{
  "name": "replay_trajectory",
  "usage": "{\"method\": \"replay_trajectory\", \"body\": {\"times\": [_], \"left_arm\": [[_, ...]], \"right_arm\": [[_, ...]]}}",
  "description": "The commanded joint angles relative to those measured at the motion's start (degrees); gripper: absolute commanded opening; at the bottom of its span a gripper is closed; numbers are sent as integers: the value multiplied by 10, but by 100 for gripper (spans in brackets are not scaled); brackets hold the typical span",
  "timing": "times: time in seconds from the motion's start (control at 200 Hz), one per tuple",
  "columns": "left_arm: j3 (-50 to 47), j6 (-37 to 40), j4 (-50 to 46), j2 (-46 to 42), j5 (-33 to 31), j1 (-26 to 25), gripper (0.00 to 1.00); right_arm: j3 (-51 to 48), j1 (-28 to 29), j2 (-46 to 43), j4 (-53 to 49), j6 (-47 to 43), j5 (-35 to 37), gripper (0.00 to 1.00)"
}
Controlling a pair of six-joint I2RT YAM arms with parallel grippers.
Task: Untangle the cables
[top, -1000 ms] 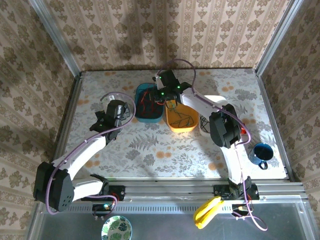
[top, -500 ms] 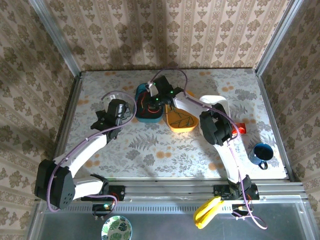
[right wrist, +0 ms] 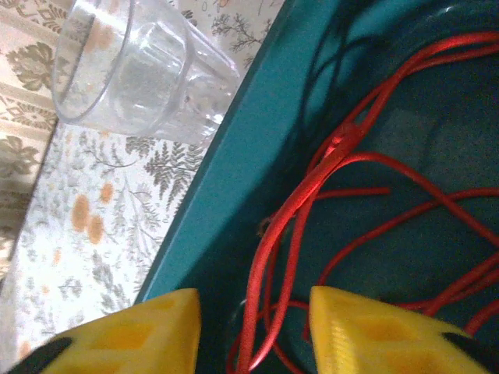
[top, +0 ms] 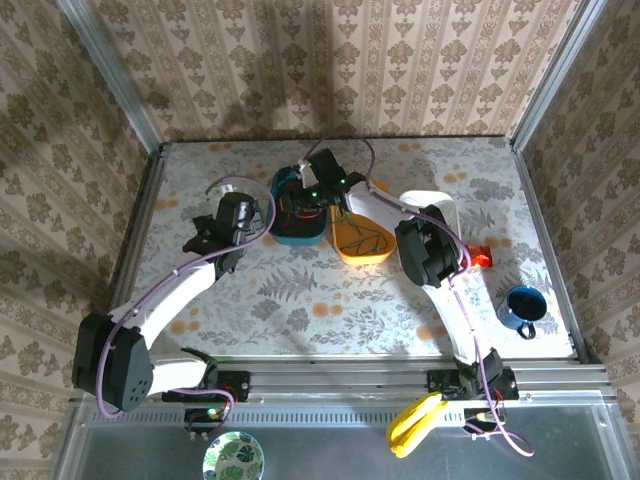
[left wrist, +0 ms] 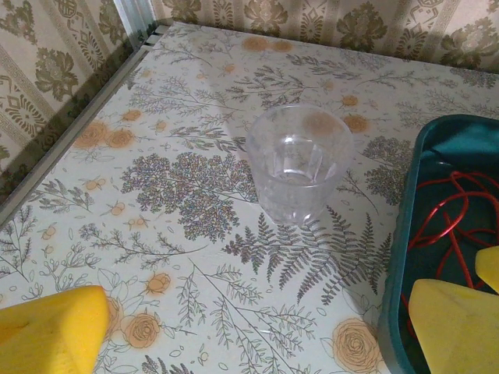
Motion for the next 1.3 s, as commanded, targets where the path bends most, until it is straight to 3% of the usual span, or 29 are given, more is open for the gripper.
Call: {"method": "replay_trajectory", "body": {"times": [0.0, 0.285, 0.465, 0.635, 0.765, 0.82, 0.9, 0.98, 1.105, 1.205, 1.25, 1.295], "left_arm": [[19, 14, -10, 2, -9, 6, 100], [14, 6, -27, -9, -36, 7, 100], [-26, 9, -52, -59, -93, 7, 100], [-87, -32, -116, -113, -149, 63, 100], [-136, -53, -137, -155, -200, 78, 100], [-158, -39, -114, -165, -214, 78, 100], [-177, -6, -69, -169, -225, 83, 100], [-197, 78, 26, -157, -232, 87, 100], [-268, 282, 307, -97, -185, 90, 100], [-292, 313, 405, -18, -109, 113, 100], [-266, 307, 373, 6, -91, 115, 100], [-262, 327, 412, 29, -56, 122, 100]], "right_arm": [[-18, 2, -65, -4, -33, 65, 50], [-110, 1, -192, 44, -81, 202, 54], [-287, -8, -366, 133, -122, 269, 54], [-499, -49, -570, 177, -136, 355, 58], [-652, -90, -743, 192, -171, 436, 73], [-719, -101, -797, 221, -209, 470, 99], [-817, -109, -852, 291, -269, 523, 100], [-888, -132, -869, 347, -292, 532, 100], [-912, -176, -821, 350, -227, 544, 100], [-933, -191, -736, 445, -209, 556, 100], [-939, -193, -687, 496, -215, 562, 100], [-937, -195, -636, 532, -228, 570, 100]]}}
